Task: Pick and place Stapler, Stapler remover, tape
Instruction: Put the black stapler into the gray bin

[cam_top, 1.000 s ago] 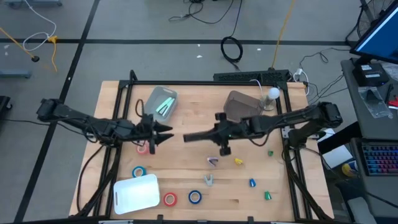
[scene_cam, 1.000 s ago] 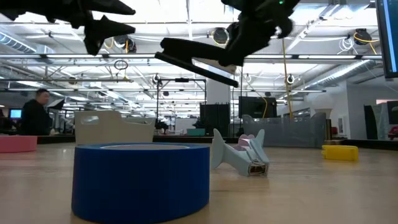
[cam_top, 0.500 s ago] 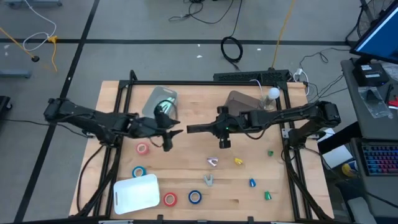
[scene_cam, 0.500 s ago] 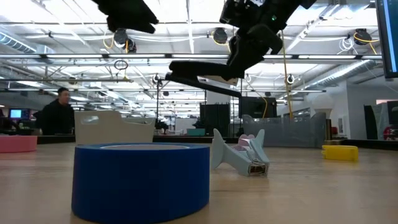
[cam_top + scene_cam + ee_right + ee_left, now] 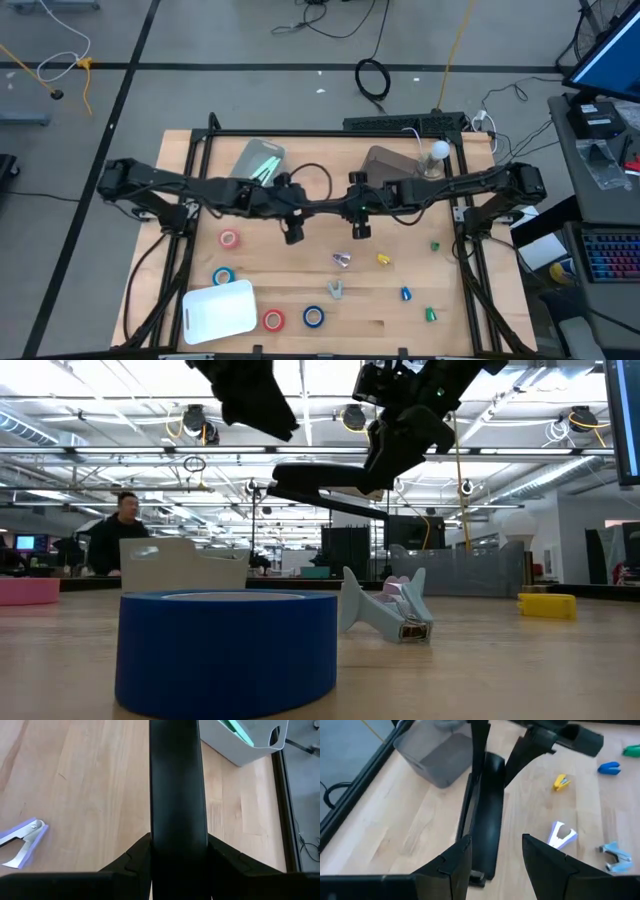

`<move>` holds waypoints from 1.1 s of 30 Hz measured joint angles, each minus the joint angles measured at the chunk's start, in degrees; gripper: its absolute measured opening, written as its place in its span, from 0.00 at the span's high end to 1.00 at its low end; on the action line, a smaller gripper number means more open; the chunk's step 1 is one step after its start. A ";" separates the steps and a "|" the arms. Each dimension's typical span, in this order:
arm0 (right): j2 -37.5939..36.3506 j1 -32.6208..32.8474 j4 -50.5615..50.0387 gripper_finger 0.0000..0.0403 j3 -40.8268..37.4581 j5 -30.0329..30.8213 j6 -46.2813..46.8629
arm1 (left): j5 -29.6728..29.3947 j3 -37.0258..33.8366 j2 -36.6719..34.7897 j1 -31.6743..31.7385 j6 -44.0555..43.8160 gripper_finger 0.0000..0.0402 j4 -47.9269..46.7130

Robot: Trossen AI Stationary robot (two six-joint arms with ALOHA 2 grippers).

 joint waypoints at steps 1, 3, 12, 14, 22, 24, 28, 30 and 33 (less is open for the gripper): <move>0.00 0.00 0.00 0.68 0.00 -0.09 0.00 | 0.09 0.31 0.66 0.25 -0.01 0.56 -0.28; 0.00 -0.01 0.20 0.68 0.00 -0.15 0.00 | 1.27 1.03 1.98 0.81 -0.05 0.56 -0.32; 0.00 0.26 0.15 0.68 -0.04 -0.34 0.02 | 3.00 2.53 5.55 1.96 -1.07 0.56 -0.39; 0.00 0.26 0.16 0.68 -0.04 -0.33 0.02 | 3.06 2.72 5.72 2.20 -0.49 0.56 -0.40; 0.00 0.25 0.68 0.68 -0.04 -0.38 0.04 | 3.20 2.72 5.70 3.49 -0.04 0.56 -0.43; 0.00 0.28 0.84 0.68 -0.04 -0.43 0.02 | 3.18 2.72 5.72 3.89 -0.03 0.56 -0.49; 0.00 0.28 0.62 0.68 -0.04 -0.44 0.02 | 3.35 2.72 5.72 4.94 -0.23 0.56 -0.51; 0.00 0.26 0.59 0.68 -0.04 -0.39 0.02 | 4.15 2.70 5.72 5.51 -0.35 0.56 -0.51; 0.00 0.28 0.46 0.68 -0.04 -0.42 0.02 | 6.31 2.70 5.72 6.21 -0.44 0.56 -0.51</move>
